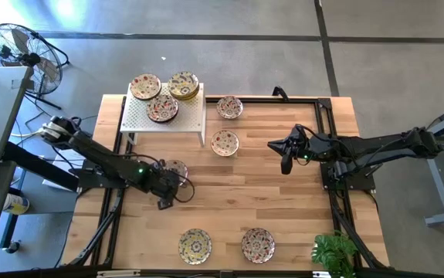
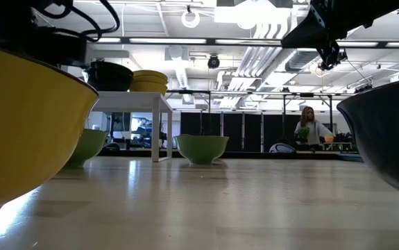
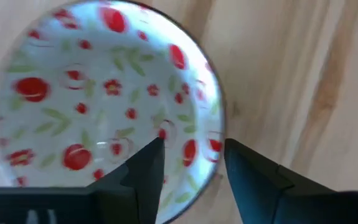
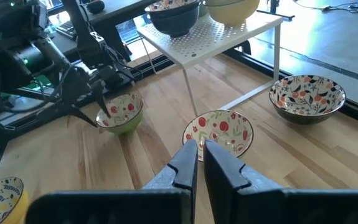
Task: Pick & Place Mini bowls
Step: Stack the red patterned bowl on the red patterned bowl on the shelf
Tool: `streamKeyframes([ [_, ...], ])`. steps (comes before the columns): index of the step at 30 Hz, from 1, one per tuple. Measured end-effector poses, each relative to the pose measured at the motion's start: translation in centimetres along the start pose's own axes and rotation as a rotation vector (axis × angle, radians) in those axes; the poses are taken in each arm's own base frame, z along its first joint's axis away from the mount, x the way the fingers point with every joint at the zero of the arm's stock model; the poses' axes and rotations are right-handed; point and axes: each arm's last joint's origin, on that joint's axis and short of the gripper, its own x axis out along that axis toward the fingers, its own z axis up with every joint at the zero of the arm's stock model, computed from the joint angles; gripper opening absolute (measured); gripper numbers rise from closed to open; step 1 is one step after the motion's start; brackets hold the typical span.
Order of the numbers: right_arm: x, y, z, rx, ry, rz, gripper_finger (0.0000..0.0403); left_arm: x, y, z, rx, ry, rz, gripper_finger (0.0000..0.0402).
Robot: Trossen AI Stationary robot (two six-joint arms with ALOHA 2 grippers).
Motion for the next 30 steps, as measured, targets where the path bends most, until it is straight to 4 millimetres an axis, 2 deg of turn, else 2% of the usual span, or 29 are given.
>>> streamKeyframes([
  [9, 0.0, 0.0, 0.0, 0.0, 0.0, -0.001, 0.0016, 1.7, -0.6, -0.1, 0.031, 0.066, 0.014, 0.0142],
  [11, 0.0, 0.0, 0.0, -0.001, 0.0, -0.001, 0.0016, 1.7, -0.6, -0.1, 0.033, 0.071, 0.016, 0.0119],
  [14, 0.0, 0.0, 0.0, -0.001, 0.0, -0.001, 0.0016, 1.2, -0.6, 0.1, 0.039, 0.092, 0.02, 0.0066],
  [17, 0.0, 0.0, 0.0, -0.001, 0.0, -0.001, 0.0016, -0.1, -0.7, 0.8, 0.056, 0.111, 0.023, 0.0014],
  [23, 0.0, 0.0, 0.0, -0.02, -0.002, -0.007, 0.0016, -3.7, -1.6, 3.6, 0.096, 0.048, -0.028, 0.0011],
  [26, 0.0, 0.0, 0.0, -0.033, -0.003, -0.008, 0.0016, -6.4, -2.1, 5.4, 0.114, -0.008, -0.073, 0.0009],
  [30, 0.0, 0.0, 0.0, -0.046, -0.003, -0.008, 0.0016, -11.0, -1.7, 7.2, 0.147, -0.078, -0.089, 0.001],
])
